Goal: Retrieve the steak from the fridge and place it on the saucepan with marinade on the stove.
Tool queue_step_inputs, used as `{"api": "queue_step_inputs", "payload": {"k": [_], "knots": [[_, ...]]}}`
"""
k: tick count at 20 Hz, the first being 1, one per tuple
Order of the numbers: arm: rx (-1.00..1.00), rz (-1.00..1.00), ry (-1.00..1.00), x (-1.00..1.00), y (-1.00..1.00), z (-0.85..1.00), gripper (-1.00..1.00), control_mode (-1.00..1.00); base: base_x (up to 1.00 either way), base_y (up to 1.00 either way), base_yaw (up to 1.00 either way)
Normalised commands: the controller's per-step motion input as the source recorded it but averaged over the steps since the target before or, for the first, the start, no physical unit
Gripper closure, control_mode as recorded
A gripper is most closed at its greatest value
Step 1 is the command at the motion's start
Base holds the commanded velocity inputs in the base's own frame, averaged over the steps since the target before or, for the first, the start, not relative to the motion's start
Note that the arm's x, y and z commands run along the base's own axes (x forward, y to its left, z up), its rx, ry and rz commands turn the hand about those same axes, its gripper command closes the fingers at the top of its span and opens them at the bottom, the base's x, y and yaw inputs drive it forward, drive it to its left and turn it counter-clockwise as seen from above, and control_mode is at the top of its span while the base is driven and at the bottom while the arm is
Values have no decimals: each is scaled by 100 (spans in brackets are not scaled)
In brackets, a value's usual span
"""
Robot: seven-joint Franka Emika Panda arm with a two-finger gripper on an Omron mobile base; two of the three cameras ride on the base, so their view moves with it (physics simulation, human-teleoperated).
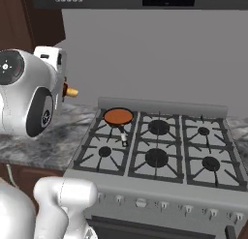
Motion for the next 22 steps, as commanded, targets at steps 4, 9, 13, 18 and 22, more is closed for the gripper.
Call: {"api": "queue_step_inputs", "payload": {"k": [4, 9, 13, 18, 22], "knots": [[0, 0, 27, 32, -21, -40, 100, -100, 0, 0, 0], [0, 0, 10, 33, -3, -76, 100, -100, 0, 0, 0], [0, 0, 1, 34, 0, -82, 100, -100, 0, 0, 0], [0, 0, 11, 42, 0, -66, 100, -100, 0, 0, 0], [0, 0, 19, 54, 0, -41, 100, -100, 0, 0, 0]]}}
